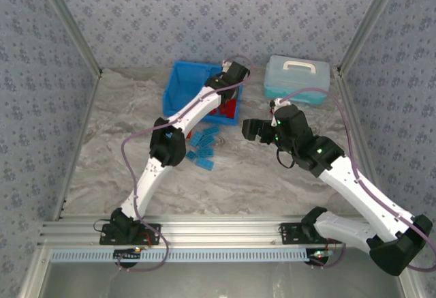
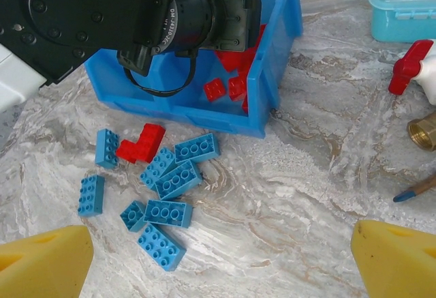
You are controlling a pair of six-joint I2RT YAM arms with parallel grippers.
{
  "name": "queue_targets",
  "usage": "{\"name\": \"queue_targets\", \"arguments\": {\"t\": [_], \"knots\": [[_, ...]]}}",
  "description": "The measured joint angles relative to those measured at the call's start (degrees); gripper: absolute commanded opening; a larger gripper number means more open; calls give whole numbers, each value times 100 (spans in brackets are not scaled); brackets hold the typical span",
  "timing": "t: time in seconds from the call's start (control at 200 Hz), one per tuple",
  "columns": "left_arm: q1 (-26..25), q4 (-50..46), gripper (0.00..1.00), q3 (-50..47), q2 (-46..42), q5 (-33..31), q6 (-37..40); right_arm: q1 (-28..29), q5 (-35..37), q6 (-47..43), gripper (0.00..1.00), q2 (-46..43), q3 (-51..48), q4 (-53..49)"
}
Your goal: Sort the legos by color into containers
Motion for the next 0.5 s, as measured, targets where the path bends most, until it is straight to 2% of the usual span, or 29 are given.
{"name": "queue_targets", "arguments": {"t": [0.19,0.275,0.39,0.5], "knots": [[-2,-125,61,4,-122,2,-138,-11,0,0,100,-2,0,-4],[-4,-238,60,-160,-479,7,-208,-11,0,0,100,-2,0,-4],[-7,-197,60,-1001,-1539,9,-380,-11,0,0,100,-2,9,-7],[-9,197,59,-2522,-3093,2,-662,-11,0,2,100,-2,11,-4]]}}
